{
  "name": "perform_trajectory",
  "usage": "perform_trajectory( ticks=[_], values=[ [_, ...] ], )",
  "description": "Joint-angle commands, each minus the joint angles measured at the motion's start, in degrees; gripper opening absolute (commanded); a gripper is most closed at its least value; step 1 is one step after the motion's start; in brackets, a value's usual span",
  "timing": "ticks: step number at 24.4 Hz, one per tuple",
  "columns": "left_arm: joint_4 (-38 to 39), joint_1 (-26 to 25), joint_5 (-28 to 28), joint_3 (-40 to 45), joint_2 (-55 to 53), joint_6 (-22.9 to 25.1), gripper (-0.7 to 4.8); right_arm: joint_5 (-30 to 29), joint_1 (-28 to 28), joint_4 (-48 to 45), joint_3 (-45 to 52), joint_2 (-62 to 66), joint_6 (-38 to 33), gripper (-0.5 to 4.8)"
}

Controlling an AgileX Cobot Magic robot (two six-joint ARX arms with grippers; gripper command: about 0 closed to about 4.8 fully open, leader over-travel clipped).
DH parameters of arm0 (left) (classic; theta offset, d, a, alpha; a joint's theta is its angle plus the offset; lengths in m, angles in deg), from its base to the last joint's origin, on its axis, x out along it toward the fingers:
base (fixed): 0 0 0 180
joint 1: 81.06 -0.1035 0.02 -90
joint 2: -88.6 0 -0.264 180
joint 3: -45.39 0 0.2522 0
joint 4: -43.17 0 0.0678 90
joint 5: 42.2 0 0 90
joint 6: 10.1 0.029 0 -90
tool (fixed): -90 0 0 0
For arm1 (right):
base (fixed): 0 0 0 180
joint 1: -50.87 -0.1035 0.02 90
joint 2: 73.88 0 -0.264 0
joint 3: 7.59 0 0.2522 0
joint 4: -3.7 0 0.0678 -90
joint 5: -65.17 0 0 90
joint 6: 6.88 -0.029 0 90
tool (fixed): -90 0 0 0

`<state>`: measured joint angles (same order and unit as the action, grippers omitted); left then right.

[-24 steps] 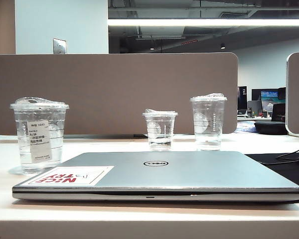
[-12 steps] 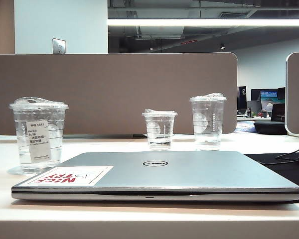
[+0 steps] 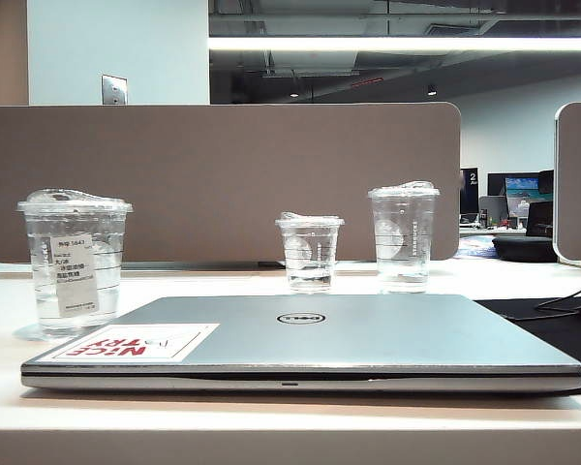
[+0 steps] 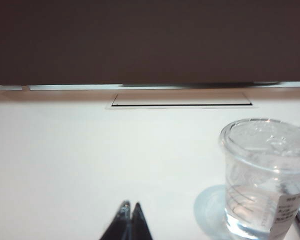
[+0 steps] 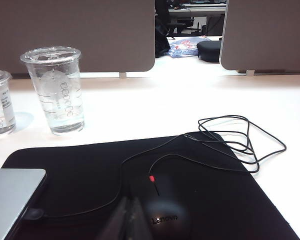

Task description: Pick up the coffee cup on the left and place it on the left side of the laptop.

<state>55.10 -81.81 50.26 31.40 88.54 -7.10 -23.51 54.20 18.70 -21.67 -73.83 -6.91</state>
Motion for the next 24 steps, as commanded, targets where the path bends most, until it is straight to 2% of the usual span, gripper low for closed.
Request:
perform_trajectory(
  ticks=[1,24],
  values=[
    [0.74,-0.07,-0.33,-0.17,0.0,0.42,-0.05,0.07,-0.02,-0.98,0.24,-0.09,0.07,-0.05],
    [-0.22,-0.04,-0.17,-0.2,0.0,-1.51,-0.05,0.07,-0.02,-1.01,0.24,-0.09,0.09,-0.05]
  ],
)
